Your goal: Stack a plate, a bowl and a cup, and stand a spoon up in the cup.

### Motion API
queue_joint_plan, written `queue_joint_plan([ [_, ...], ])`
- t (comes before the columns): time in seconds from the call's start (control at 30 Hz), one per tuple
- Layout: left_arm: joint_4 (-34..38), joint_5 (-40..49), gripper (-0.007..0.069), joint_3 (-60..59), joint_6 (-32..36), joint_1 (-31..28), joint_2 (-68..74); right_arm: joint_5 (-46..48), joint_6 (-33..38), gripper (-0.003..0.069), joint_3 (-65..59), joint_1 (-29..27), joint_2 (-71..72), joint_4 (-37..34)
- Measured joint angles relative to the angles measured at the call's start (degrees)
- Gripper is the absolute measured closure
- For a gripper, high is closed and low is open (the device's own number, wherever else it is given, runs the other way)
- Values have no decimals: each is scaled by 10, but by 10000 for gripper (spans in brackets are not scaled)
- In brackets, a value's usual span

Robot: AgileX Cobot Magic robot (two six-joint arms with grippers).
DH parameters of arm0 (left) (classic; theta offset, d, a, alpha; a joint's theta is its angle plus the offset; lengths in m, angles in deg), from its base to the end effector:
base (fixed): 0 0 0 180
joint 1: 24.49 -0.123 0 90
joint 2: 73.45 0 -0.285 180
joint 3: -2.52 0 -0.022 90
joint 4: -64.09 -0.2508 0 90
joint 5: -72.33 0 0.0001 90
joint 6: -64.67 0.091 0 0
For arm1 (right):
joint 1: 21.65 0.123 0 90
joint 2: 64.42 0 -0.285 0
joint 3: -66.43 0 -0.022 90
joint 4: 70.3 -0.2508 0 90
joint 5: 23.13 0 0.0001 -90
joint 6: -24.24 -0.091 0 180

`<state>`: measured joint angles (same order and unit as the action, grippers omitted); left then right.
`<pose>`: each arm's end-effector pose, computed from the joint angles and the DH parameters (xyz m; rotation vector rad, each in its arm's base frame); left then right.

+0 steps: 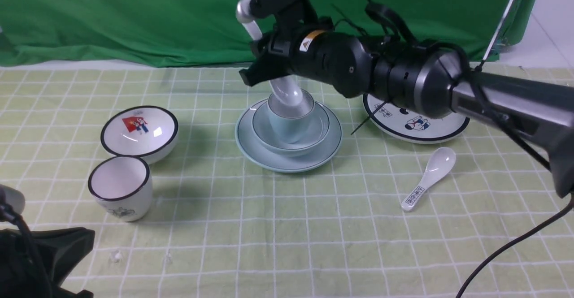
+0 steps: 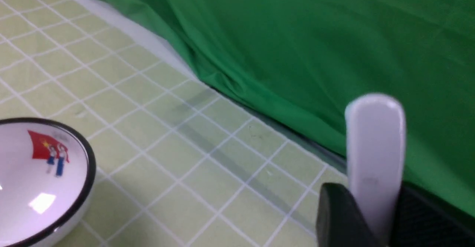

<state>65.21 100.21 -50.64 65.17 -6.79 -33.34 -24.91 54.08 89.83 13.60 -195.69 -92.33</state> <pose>0.1060 -0.0347 0.2671 0.3227 2.0960 -0.1987 0.4259 0.2997 0.2557 -0.6774 1.7389 0.3215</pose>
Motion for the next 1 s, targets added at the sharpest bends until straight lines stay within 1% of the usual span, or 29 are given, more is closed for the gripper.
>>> queue_joint_plan([
  [0.03,0,0,654,0,0,0,0,2,-2,363,0,0,0,0],
  [0.1,0,0,654,0,0,0,0,11,-2,353,0,0,4,0],
  [0.17,0,0,654,0,0,0,0,56,-2,399,-1,-1,28,4],
  [0.2,-1,0,654,0,0,0,0,86,-2,440,-1,-2,47,12],
  [0.23,-1,0,654,0,0,0,0,133,-2,502,-1,-5,75,28],
  [0.3,-1,0,654,0,0,0,0,195,-5,565,-1,-12,128,59],
  [0.37,-2,-1,654,0,0,0,0,243,-12,603,-1,-17,168,78],
  [0.43,-2,-2,654,0,0,0,0,338,-26,641,-1,-34,259,120],
  [0.47,-2,-2,654,0,0,0,0,363,-29,645,-6,-40,294,128],
  [0.53,-2,-2,654,0,0,0,0,382,-31,645,-22,-46,337,135],
  [0.57,-2,-3,653,0,0,0,0,389,-32,645,-61,-50,396,139],
  [0.63,-2,-3,653,0,0,0,0,373,-35,645,-137,-50,471,140],
  [0.7,-2,-3,653,0,0,0,0,316,-40,645,-237,-44,542,139],
  [0.73,-2,-3,653,0,0,0,0,309,-40,645,-237,-44,542,139],
  [0.77,-2,-3,653,0,0,0,0,242,-43,645,-340,-38,601,138],
  [0.8,-2,-3,653,0,0,0,0,195,-44,645,-399,-36,631,136],
  [0.97,-2,-3,653,0,0,0,0,-32,-64,645,-662,-34,730,135],
  [1.0,-2,-3,653,0,0,0,0,-66,-66,643,-690,-34,737,135],
])
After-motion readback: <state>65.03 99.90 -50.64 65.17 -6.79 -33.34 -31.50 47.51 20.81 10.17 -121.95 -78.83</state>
